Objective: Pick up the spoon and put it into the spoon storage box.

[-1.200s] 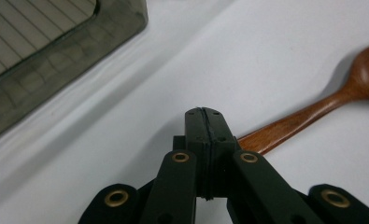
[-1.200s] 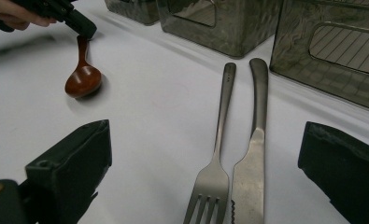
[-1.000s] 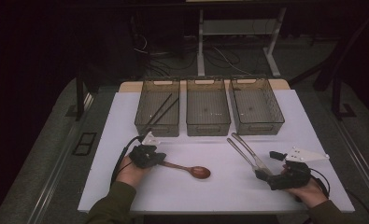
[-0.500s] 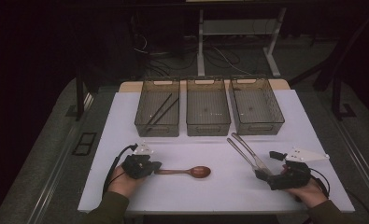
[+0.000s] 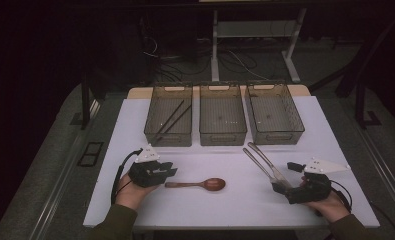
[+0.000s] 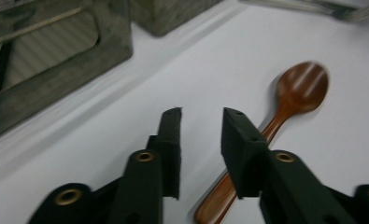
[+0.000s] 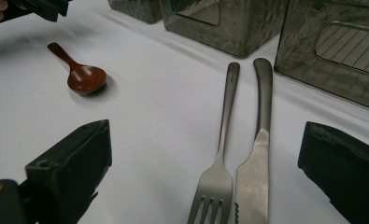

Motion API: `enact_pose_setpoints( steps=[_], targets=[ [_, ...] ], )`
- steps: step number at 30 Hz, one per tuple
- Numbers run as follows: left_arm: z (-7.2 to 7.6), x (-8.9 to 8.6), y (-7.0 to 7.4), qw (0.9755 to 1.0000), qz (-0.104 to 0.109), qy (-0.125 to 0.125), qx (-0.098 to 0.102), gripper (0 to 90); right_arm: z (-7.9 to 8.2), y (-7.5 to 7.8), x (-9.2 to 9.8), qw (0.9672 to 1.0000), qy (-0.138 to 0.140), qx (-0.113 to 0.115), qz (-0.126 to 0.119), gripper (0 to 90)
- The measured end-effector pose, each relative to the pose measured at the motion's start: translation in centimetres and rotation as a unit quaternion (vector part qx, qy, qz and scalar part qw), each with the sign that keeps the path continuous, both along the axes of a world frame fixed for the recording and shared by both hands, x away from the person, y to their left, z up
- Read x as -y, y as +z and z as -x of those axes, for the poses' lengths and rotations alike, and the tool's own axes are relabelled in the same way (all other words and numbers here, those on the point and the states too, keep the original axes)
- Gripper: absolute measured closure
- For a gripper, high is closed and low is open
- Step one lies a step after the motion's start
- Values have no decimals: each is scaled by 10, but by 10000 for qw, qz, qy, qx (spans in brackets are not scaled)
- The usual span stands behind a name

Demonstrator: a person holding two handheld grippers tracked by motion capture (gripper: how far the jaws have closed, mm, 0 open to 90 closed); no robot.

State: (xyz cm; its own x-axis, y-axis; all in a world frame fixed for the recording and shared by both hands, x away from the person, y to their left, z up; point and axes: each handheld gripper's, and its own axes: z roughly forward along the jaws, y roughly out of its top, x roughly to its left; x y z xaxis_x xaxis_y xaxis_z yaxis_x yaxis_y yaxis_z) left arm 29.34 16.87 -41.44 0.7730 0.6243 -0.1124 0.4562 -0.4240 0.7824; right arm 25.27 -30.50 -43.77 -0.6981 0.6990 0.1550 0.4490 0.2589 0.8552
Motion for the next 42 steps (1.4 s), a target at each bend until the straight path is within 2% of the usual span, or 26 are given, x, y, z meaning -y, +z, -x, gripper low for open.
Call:
enact_pose_setpoints(
  steps=[5,7,10,12,21,30,39,42],
  targets=[
    [-3,10,2,9995,209,-208,107,498,0,0,0,10000,0,-15,-7,21],
    [-4,16,3,9992,275,-266,89,443,0,0,0,10000,0,-10,0,21],
    [-5,25,3,9986,357,-372,72,394,0,-1,-1,10000,-5,-7,18,21],
    [-7,31,5,9984,321,-466,97,361,0,-1,-1,10000,1,-11,17,21],
    [-17,60,9,9963,445,-722,108,267,0,0,0,10000,-30,-12,0,21],
    [-25,97,-1,9934,370,-1087,-18,246,0,0,0,10000,-27,-31,-2,21],
    [-20,110,-18,9908,40,-1335,-235,268,0,0,0,10000,1,-3,2,21],
    [-18,113,-21,9897,-147,-1404,-251,281,0,0,0,10000,8,-3,2,21]
  ],
)
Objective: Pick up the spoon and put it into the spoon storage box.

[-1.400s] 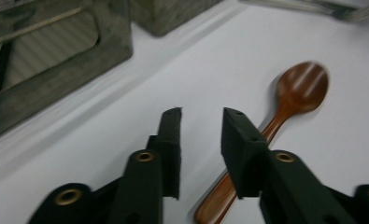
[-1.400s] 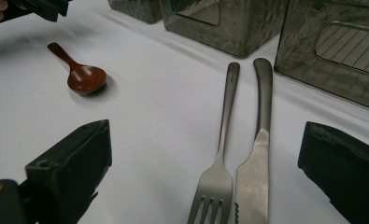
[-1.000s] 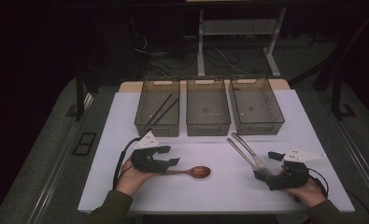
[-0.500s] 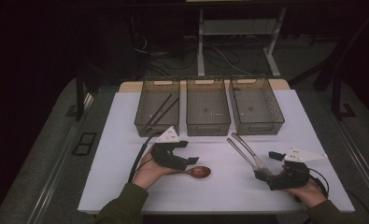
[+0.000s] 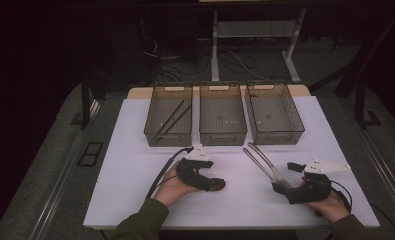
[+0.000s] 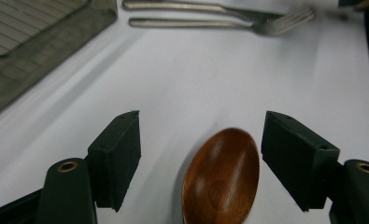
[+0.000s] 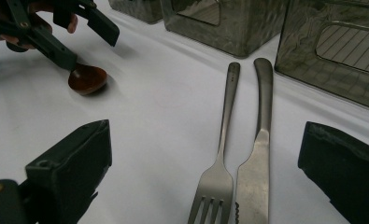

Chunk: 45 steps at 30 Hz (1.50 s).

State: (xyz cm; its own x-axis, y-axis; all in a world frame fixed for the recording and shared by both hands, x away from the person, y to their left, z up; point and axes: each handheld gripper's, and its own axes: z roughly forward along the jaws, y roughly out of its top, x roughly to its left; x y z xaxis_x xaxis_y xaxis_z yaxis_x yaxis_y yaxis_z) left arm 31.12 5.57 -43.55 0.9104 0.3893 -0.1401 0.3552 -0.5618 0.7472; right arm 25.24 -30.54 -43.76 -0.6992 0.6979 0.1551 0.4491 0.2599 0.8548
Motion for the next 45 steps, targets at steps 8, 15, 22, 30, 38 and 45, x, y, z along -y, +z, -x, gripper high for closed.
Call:
enact_pose_setpoints(
  steps=[8,15,22,30,38,45],
  targets=[
    [1,2,-6,9997,-240,-65,-70,341,0,0,0,10000,-8,5,-6,21],
    [2,3,-10,9990,-407,-150,-100,375,0,0,0,10000,-5,-4,-4,21],
    [3,4,-11,9986,-462,-236,-138,419,-1,0,1,10000,-11,7,-3,21],
    [6,3,-10,9977,-504,-421,-157,469,0,0,1,10000,-13,3,-14,21],
    [10,3,-9,9961,-564,-676,-105,530,0,0,2,10000,-17,2,-10,21],
    [11,3,-8,9952,-583,-780,-107,576,-1,0,2,10000,-11,5,-8,21]
  ],
)
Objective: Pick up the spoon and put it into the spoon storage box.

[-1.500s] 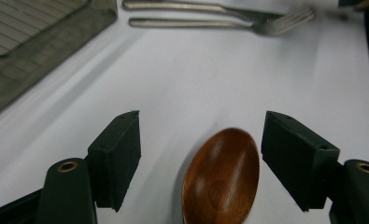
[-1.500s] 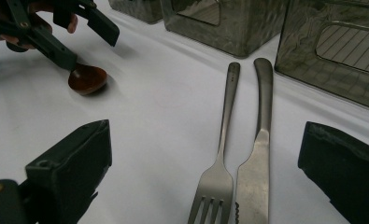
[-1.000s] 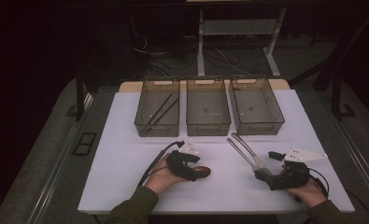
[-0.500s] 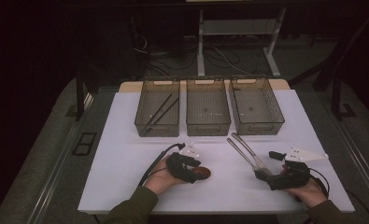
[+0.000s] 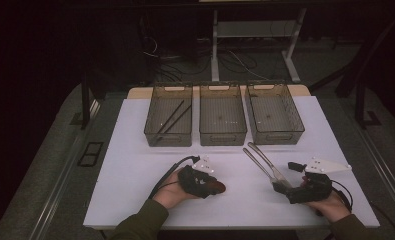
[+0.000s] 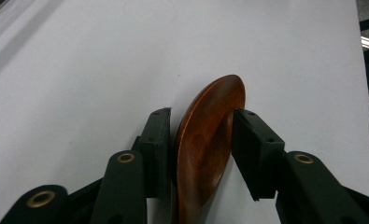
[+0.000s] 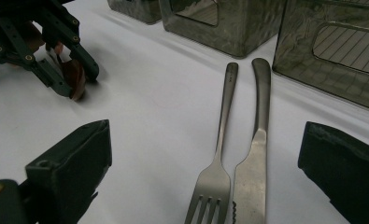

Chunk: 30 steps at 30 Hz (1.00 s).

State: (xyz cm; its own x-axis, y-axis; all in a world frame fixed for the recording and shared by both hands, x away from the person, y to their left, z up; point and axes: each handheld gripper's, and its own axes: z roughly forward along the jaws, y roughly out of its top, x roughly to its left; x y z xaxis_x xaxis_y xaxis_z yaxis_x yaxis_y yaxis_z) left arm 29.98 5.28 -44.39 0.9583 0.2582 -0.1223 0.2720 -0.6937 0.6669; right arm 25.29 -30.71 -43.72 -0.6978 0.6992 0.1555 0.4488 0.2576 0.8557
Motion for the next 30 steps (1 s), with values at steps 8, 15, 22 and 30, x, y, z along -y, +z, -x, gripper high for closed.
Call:
enact_pose_setpoints(
  steps=[8,15,22,30],
  targets=[
    [3,0,1,9997,-81,-188,92,649,0,0,0,10000,2,-3,7,21],
    [3,0,1,9997,-75,-249,34,714,0,0,0,10000,4,-1,8,21],
    [2,0,1,9996,-80,-286,29,752,0,0,0,10000,8,0,9,21],
    [3,0,2,9997,-55,-250,22,793,0,0,0,10000,14,0,9,21]
  ],
)
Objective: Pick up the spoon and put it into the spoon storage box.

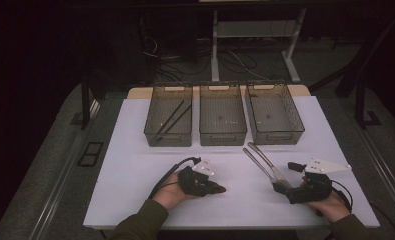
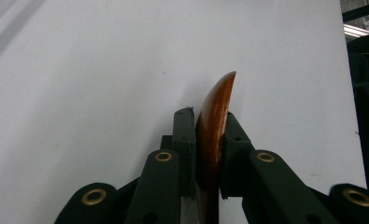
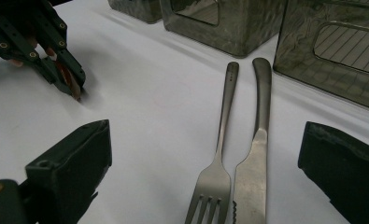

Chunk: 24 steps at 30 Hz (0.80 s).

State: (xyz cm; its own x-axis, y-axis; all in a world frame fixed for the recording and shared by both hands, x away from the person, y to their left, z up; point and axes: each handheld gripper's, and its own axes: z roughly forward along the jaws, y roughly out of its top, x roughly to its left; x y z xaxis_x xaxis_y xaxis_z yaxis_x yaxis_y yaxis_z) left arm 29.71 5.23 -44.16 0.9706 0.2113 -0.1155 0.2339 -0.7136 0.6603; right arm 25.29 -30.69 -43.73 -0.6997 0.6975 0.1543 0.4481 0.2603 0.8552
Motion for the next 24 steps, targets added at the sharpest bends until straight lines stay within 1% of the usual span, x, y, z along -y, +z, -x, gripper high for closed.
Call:
enact_pose_setpoints(
  steps=[2,7,13,17,20,21,24],
  targets=[
    [0,0,1,10000,13,23,-5,796,0,0,0,10000,1,1,-1,21],
    [-1,0,4,10000,13,30,64,800,0,0,0,10000,2,5,4,21],
    [-1,-1,8,9998,47,172,97,801,1,-1,-2,10000,26,12,19,21],
    [-1,-2,10,9994,153,306,47,802,1,-2,-4,10000,81,12,41,21],
    [-2,-3,13,9993,189,318,61,802,1,-3,-6,10000,76,5,45,21],
    [-2,-3,14,9991,252,348,43,802,1,-3,-7,9999,95,-1,48,21],
    [-2,-5,18,9987,340,362,61,802,1,-4,-10,9999,125,6,81,21]
  ],
)
